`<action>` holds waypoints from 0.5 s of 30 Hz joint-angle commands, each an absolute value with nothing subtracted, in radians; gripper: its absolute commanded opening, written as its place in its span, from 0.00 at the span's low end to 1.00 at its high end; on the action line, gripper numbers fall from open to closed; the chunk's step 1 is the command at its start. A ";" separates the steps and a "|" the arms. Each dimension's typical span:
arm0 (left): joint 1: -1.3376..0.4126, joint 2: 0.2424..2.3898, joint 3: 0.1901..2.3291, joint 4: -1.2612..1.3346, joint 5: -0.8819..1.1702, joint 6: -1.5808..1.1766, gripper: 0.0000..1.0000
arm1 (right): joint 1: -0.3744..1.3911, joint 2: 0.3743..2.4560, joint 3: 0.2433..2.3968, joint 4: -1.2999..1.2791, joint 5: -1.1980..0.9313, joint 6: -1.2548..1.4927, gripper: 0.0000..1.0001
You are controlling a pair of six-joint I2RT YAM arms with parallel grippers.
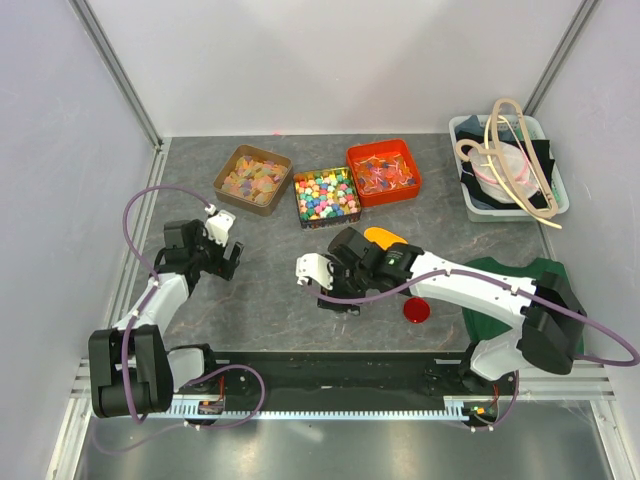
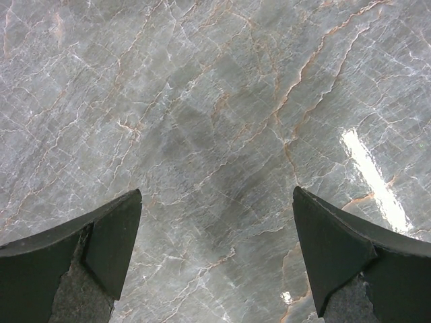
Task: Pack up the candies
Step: Move the packing bottle to the center of the board.
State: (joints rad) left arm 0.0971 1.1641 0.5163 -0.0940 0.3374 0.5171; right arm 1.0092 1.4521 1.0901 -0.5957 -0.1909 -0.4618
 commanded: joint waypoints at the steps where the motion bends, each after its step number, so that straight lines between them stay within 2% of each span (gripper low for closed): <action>1: 0.104 1.147 0.511 -0.054 0.322 0.488 0.99 | 1.002 1.394 1.069 -0.535 -0.225 -0.459 0.58; 6: 0.104 1.143 0.509 -0.052 0.324 0.488 0.99 | 0.997 1.393 1.052 -0.512 -0.221 -0.449 0.61; 9: 0.104 1.137 0.505 -0.055 0.325 0.489 0.99 | 0.991 1.402 1.052 -0.509 -0.222 -0.448 0.68; 10: 0.104 1.138 0.505 -0.054 0.325 0.489 0.99 | 0.989 1.402 1.052 -0.508 -0.222 -0.446 0.74; 15: 0.103 1.135 0.503 -0.054 0.325 0.491 0.99 | 0.982 1.402 1.051 -0.506 -0.224 -0.446 0.77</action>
